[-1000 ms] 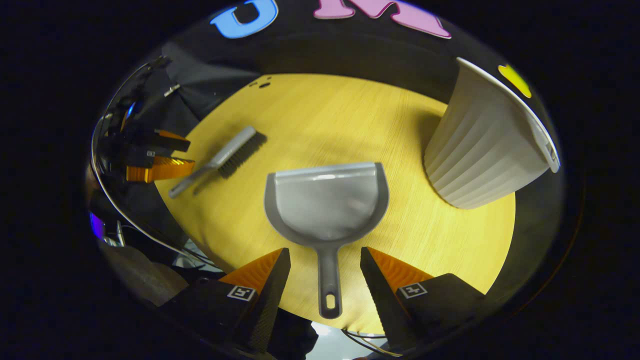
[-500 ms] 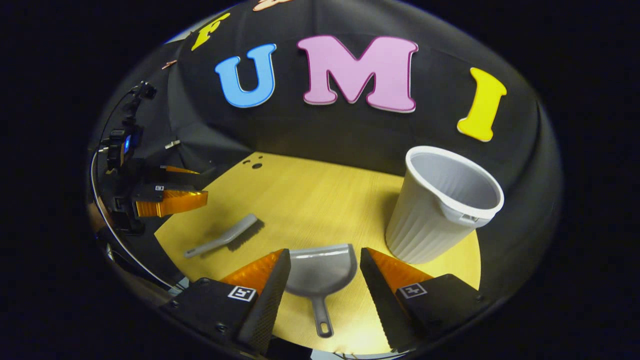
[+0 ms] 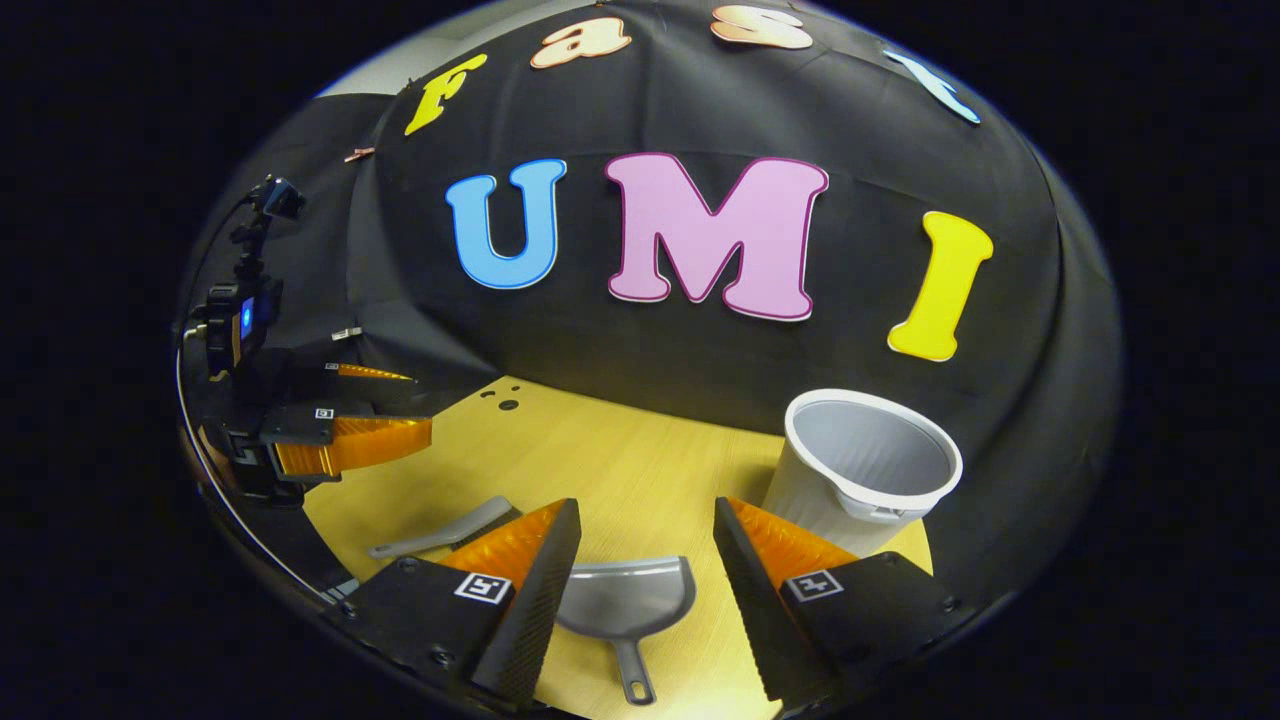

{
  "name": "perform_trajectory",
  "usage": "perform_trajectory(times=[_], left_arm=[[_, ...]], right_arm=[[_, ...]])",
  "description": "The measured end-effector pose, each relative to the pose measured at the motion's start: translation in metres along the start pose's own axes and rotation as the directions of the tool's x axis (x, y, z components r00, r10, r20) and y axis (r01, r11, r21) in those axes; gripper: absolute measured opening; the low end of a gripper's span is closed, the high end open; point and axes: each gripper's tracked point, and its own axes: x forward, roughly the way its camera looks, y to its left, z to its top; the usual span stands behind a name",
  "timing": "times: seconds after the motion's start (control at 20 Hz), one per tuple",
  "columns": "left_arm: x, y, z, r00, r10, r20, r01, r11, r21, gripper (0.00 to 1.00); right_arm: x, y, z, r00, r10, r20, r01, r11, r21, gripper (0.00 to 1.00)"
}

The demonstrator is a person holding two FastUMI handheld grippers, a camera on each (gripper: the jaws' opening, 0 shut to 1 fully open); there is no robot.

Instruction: Pick up the small broom and dustpan from the desktop, sweep the trash into the dustpan with the broom, and then empty the trash into the garbage bin.

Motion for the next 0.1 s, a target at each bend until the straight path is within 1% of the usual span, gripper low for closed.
perform_trajectory(times=[0.1], left_arm=[[-0.001,-0.0009,0.0016,1.0,-0.003,0.01,0.004,1.0,-0.011,0.94]], right_arm=[[0.001,0.001,0.0054,1.0,0.0,0.019,0.0,1.0,-0.009,0.83]])
